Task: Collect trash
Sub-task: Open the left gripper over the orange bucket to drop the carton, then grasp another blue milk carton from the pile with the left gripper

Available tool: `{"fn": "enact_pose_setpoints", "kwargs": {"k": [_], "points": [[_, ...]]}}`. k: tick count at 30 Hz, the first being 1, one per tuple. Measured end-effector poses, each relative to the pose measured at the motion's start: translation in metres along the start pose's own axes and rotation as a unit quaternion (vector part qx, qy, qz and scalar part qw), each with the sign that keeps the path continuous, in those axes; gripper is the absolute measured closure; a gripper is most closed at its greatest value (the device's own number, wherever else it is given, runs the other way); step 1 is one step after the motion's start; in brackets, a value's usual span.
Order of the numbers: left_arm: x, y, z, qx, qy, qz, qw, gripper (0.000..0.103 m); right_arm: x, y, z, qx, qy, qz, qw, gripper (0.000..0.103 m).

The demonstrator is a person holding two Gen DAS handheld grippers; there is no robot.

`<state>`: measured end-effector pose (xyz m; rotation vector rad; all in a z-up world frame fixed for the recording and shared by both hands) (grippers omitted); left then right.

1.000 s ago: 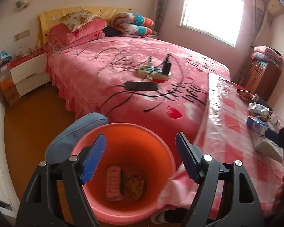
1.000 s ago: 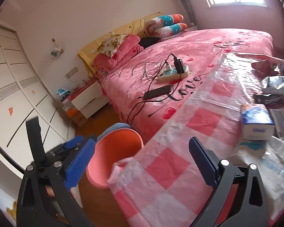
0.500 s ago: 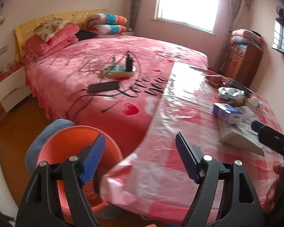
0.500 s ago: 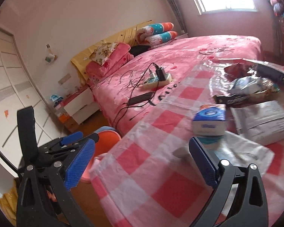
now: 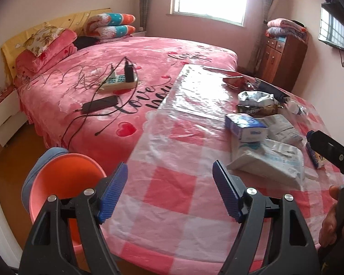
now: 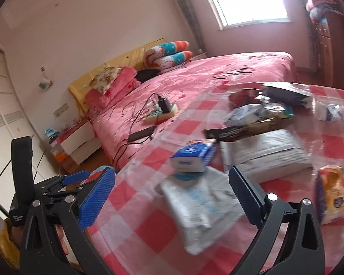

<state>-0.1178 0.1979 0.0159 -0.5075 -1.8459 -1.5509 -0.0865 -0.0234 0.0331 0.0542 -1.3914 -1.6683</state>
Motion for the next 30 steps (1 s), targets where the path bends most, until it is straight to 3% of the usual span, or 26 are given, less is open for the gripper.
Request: {"fn": "enact_pose_setpoints", "kwargs": {"k": [6, 12, 16, 20, 24, 30], "points": [[0.0, 0.019, -0.032, -0.021, -0.007, 0.009, 0.9997, 0.026, 0.015, 0.005, -0.045, -0.044, -0.028, -0.005, 0.999, 0.005], [-0.011, 0.065, -0.08, -0.036, -0.035, 0.017, 0.9986, 0.026, 0.036, 0.012, -0.098, -0.089, -0.07, -0.021, 0.993, 0.005], [-0.03, 0.1, -0.122, -0.044, -0.067, 0.034, 0.9962, 0.026, 0.048, 0.012, -0.13, -0.13, -0.071, -0.028, 0.989, 0.005], [-0.07, 0.143, -0.175, -0.066, -0.08, 0.049, 0.9934, 0.026, 0.054, 0.012, -0.16, -0.164, -0.073, -0.022, 0.984, 0.005], [-0.126, 0.174, -0.213, -0.031, -0.103, 0.092, 0.9899, 0.026, 0.059, 0.012, -0.173, -0.177, -0.079, -0.021, 0.981, 0.005], [-0.205, 0.208, -0.264, -0.008, -0.084, 0.131, 0.9878, 0.028, 0.066, 0.008, -0.191, -0.193, -0.086, -0.025, 0.977, 0.005]]}}
Point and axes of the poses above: each gripper's, at about its wrist camera, not at the fingertips, and x roughly against the way its jaws point, z to its left, y to its top, the point moved 6 cm from there along -x, roughly the way its jaws point, and after that the axes turned 2 degrees about x, right-handed, at the moved point
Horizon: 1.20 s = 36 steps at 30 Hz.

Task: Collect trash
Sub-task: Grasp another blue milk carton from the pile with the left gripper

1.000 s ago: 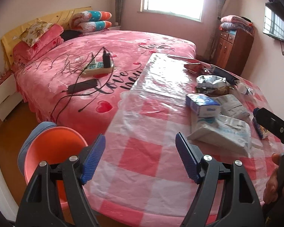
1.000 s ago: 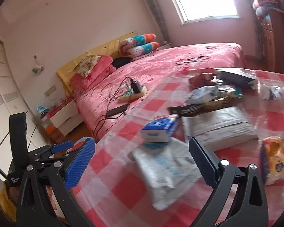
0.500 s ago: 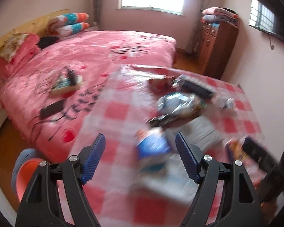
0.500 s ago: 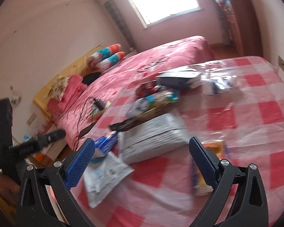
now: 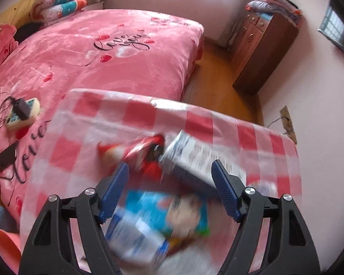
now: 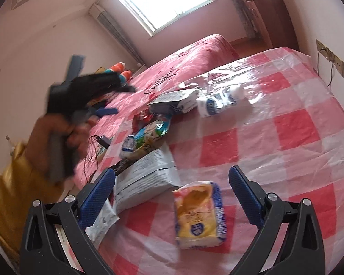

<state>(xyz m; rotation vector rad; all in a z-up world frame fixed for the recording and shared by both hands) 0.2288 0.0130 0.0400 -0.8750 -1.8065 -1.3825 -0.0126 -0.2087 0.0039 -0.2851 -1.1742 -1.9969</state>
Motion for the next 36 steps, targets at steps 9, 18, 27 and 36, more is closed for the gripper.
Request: {"fn": "enact_pose_setpoints", "kwargs": {"k": [9, 18, 27, 36], "points": [[-0.089, 0.036, 0.004, 0.025, 0.068, 0.058, 0.9957, 0.028, 0.011, 0.009, -0.015, -0.027, 0.005, -0.023, 0.999, 0.005], [-0.096, 0.003, 0.016, -0.013, 0.088, 0.081, 0.9928, 0.035, 0.007, 0.01, -0.03, -0.049, -0.004, -0.019, 0.999, 0.005], [-0.054, -0.062, 0.014, -0.071, 0.034, 0.105, 0.9913, 0.041, 0.014, 0.013, -0.035, -0.054, -0.012, -0.031, 0.998, 0.005], [0.002, -0.097, -0.018, -0.191, 0.01, 0.077, 0.9784, 0.042, 0.017, 0.01, -0.049, -0.079, -0.016, -0.031, 0.996, 0.005]]}}
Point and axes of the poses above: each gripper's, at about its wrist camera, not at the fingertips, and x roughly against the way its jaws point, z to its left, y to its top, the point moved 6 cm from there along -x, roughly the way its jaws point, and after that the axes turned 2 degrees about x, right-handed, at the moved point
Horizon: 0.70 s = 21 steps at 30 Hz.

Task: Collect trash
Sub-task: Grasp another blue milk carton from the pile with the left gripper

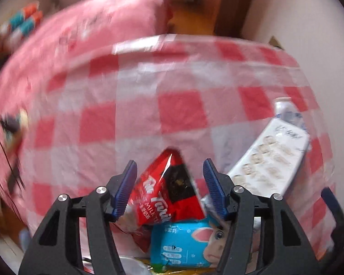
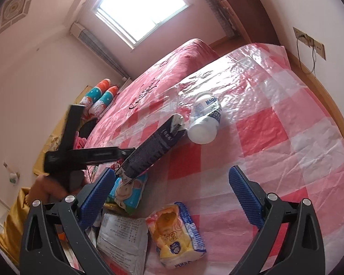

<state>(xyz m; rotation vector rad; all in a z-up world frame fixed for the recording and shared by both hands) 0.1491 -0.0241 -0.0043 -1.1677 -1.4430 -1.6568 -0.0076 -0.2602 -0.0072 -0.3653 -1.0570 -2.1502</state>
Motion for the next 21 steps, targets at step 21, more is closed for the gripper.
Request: {"fn": "enact_pose_setpoints", "kwargs": {"k": [21], "points": [[-0.02, -0.009, -0.085, -0.193, -0.153, 0.036, 0.9686, 0.032, -0.019, -0.016, 0.005, 0.062, -0.021, 0.078, 0.995, 0.005]]}}
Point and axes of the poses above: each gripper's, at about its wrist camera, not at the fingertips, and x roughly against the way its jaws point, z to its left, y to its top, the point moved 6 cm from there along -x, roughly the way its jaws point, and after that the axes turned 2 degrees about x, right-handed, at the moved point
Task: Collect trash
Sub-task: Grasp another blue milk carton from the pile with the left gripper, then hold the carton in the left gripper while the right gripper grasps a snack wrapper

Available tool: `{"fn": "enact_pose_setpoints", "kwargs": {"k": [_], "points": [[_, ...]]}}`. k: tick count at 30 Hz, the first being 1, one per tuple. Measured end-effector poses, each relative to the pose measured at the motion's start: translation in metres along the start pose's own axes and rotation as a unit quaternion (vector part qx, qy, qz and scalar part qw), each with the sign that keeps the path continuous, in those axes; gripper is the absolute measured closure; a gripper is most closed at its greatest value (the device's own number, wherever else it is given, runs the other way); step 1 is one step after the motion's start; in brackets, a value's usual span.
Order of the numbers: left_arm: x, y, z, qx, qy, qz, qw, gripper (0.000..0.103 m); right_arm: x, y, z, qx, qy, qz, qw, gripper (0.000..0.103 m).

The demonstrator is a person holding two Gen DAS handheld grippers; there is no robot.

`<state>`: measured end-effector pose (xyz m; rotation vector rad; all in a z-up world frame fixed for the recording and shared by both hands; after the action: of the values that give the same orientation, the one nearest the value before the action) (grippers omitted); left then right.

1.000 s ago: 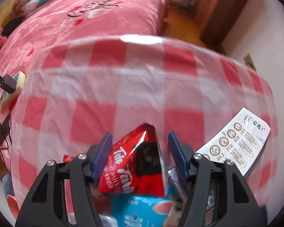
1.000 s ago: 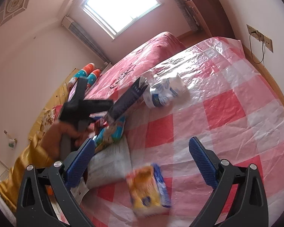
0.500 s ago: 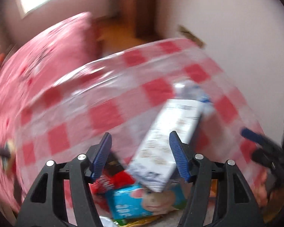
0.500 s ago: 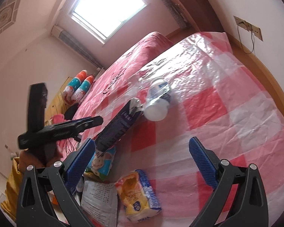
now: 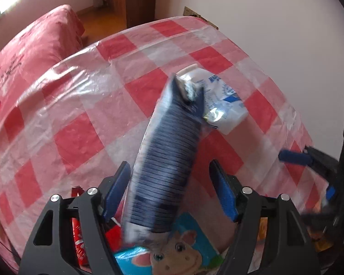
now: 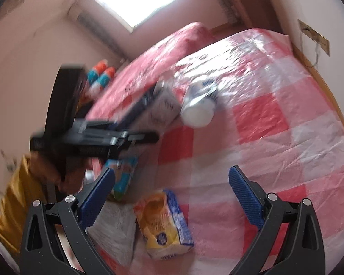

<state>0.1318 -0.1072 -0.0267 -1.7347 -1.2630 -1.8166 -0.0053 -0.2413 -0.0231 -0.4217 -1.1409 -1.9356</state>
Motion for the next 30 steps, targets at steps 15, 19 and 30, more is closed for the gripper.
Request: {"fn": "enact_pose_setpoints", "kwargs": {"k": [15, 19, 30], "points": [[0.016, -0.007, 0.025, 0.103, 0.046, -0.083, 0.9902, 0.064, -0.014, -0.032, 0.028, 0.125, -0.054, 0.053, 0.989, 0.007], [0.023, -0.011, 0.027, 0.128, 0.052, -0.103, 0.985, 0.065, -0.017, -0.04, 0.036, 0.165, -0.084, 0.054, 0.981, 0.02], [0.055, -0.031, 0.026, 0.163, 0.073, -0.149, 0.9726, 0.068, -0.021, -0.05, 0.039, 0.222, -0.141, 0.051, 0.964, 0.04]]}}
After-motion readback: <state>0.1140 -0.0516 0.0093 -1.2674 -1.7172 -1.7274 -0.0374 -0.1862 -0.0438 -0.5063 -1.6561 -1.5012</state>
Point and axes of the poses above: each gripper's, at about its wrist camera, not at the fingertips, and x roughly against the way its jaws point, z to its left, y to its top, the point moved 6 cm from there along -x, roughly the way its jaws point, and after that the axes turned 2 degrees about x, right-handed, at the moved point
